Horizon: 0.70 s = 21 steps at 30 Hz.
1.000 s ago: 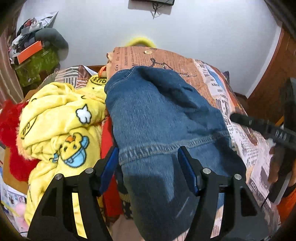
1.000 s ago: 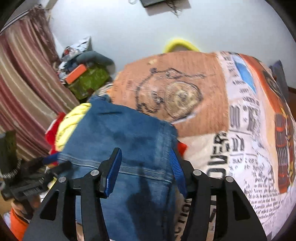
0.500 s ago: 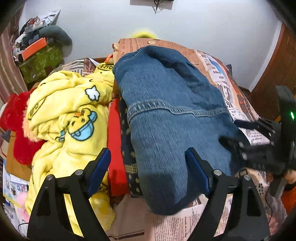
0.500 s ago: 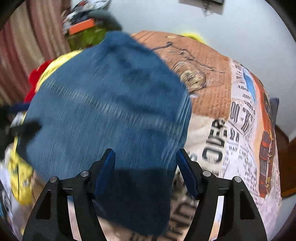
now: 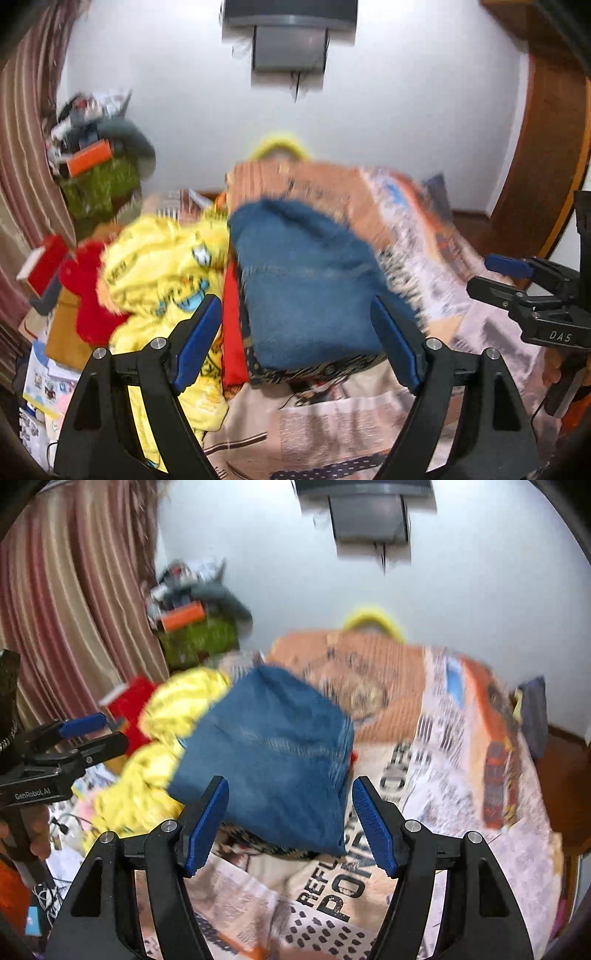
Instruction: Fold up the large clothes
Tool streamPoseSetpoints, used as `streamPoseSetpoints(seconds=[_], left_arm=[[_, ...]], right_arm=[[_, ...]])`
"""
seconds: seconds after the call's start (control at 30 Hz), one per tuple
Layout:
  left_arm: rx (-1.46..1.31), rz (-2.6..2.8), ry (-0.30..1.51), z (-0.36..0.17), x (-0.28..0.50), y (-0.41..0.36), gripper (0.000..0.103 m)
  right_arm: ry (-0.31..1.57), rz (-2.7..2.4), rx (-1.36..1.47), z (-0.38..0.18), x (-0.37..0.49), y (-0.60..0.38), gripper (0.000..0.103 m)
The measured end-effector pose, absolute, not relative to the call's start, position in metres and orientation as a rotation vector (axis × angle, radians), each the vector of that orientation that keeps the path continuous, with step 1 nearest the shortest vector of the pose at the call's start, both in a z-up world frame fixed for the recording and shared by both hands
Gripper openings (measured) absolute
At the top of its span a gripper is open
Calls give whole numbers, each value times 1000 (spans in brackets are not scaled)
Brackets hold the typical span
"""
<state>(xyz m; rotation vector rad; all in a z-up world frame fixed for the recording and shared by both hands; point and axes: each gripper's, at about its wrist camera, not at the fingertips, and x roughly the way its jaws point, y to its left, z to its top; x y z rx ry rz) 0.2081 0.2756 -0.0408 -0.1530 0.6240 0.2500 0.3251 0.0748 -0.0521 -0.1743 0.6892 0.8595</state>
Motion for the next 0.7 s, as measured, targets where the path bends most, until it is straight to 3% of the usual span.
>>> streamPoseSetpoints(seconds=[0.23,0.57,0.63,0.7], left_arm=[[-107,221,378,30,140,223,82],[-74,231,137,64,61,166,82],[-74,243,119,62,52,162,83],[-80,260,111,59,44,159,90]], right_arm=[[453,898,-62,20,264,32,66],[224,928,22,62,187,-9,66],[215,906,23,59,183,-10,68],[210,873,17,53,181,-10,78]])
